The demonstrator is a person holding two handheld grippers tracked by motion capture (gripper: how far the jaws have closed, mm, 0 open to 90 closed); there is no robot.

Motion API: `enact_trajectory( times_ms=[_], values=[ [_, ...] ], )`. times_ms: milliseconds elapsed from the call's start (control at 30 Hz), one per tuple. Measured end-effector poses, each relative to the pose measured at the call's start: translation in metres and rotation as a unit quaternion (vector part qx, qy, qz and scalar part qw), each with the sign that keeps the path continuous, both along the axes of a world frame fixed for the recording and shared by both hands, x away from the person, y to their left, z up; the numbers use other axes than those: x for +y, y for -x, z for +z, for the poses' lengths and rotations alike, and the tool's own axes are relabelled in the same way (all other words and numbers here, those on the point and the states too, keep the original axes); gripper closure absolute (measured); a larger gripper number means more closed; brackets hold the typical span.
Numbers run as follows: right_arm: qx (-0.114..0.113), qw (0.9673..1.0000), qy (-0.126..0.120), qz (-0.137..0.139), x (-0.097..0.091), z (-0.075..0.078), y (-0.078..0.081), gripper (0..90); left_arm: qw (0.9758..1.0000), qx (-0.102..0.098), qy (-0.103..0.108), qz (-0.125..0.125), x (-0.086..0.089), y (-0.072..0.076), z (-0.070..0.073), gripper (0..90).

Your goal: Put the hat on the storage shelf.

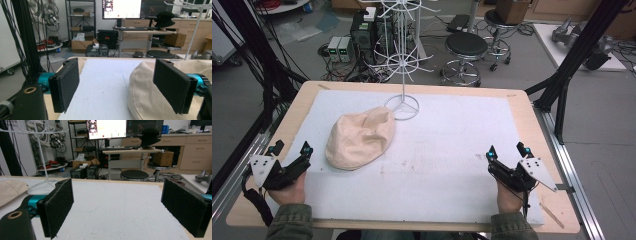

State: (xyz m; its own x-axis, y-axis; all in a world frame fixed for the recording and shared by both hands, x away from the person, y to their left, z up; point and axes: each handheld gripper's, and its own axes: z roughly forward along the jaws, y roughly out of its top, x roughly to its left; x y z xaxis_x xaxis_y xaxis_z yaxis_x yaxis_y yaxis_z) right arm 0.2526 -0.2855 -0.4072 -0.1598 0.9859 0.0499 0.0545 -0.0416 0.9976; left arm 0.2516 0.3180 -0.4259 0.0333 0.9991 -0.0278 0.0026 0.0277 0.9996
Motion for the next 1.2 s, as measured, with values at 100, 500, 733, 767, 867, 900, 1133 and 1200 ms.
enact_trajectory(
  times_ms=[100, 500, 733, 767, 867, 900, 1133, 1200],
  values=[
    [-0.004, 1.0000, 0.001, 0.000, 0.000, 0.000, 0.000, 10.2, 1.0000, 0.000, 0.000, -0.001, 0.000, -0.001, 0.000, 21.4],
    [0.002, 1.0000, -0.005, 0.002, -0.001, 0.000, -0.001, 10.2, 0.9999, 0.004, 0.010, -0.001, 0.001, -0.001, -0.001, 21.4],
    [0.007, 0.9999, -0.011, 0.007, -0.001, -0.001, -0.002, 10.2, 0.9999, 0.007, 0.013, 0.000, 0.001, -0.002, 0.000, 21.4],
    [0.008, 0.9999, -0.012, 0.008, -0.001, -0.001, -0.002, 10.2, 0.9999, 0.007, 0.013, 0.000, 0.001, -0.002, 0.000, 21.4],
    [0.008, 0.9998, -0.014, 0.010, -0.002, -0.001, -0.002, 10.2, 0.9998, 0.012, 0.015, -0.008, 0.000, -0.006, 0.003, 21.4],
    [0.008, 0.9998, -0.014, 0.010, -0.002, -0.001, -0.002, 10.2, 0.9998, 0.012, 0.015, -0.008, 0.000, -0.006, 0.003, 21.4],
    [0.013, 0.9997, -0.017, 0.015, 0.000, -0.001, -0.003, 10.2, 0.9979, 0.049, -0.015, -0.040, -0.008, -0.022, 0.021, 21.4],
    [0.012, 0.9997, -0.014, 0.016, 0.001, -0.001, -0.003, 10.2, 0.9964, 0.068, -0.017, -0.048, -0.010, -0.029, 0.025, 21.5]
  ],
)
